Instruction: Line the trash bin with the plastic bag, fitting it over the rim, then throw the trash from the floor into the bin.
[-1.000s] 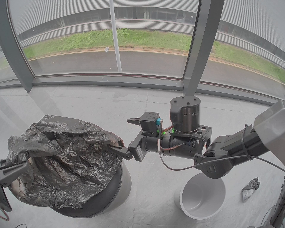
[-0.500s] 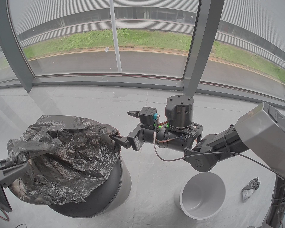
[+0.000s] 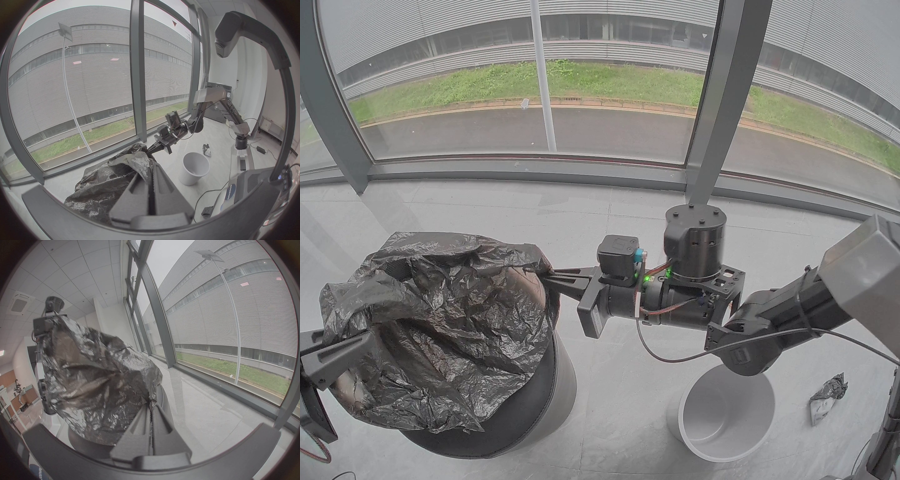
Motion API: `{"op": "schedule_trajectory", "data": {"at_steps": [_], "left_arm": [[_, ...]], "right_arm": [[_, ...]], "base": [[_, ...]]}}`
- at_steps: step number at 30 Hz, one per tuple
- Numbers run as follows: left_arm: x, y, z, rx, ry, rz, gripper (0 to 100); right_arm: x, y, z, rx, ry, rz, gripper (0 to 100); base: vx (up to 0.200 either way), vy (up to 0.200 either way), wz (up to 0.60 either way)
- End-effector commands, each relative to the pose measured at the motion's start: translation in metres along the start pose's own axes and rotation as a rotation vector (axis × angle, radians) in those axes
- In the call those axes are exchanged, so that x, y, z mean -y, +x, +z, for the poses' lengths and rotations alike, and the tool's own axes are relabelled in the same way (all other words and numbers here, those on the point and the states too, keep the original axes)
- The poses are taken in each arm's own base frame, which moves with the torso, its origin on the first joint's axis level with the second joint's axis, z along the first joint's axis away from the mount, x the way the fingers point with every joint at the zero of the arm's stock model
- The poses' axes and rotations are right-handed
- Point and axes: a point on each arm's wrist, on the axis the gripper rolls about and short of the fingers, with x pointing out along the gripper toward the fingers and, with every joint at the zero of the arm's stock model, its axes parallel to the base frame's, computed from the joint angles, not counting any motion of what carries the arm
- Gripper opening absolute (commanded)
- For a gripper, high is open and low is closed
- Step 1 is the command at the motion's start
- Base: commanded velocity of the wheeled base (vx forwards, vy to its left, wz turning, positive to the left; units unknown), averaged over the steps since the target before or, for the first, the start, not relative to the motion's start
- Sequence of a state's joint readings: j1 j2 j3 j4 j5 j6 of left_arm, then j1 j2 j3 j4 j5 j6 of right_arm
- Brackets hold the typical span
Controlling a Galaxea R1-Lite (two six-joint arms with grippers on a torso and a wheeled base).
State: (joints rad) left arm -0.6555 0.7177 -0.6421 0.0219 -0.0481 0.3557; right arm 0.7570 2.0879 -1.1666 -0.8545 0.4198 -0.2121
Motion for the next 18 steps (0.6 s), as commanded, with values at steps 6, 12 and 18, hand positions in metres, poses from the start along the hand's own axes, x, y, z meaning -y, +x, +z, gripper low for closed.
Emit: {"op": "schedule_trajectory", "data": {"at_steps": [6, 12, 18], "left_arm": [[-0.005, 0.054, 0.006, 0.040, -0.161, 0.014, 0], [-0.013, 0.096, 0.022, 0.142, -0.320, 0.018, 0], [-0.015, 0.121, 0.031, 0.148, -0.399, -0.050, 0]], "right_arm": [[-0.016, -0.100, 0.055, 0.064, -0.024, -0.003, 0], [-0.046, -0.166, 0.068, 0.079, 0.092, 0.000, 0], [-0.057, -0.202, 0.072, 0.084, 0.103, -0.046, 0]], "base": [[0.000, 0.000, 0.00], [0.000, 0.000, 0.00], [0.000, -0.033, 0.00]]}}
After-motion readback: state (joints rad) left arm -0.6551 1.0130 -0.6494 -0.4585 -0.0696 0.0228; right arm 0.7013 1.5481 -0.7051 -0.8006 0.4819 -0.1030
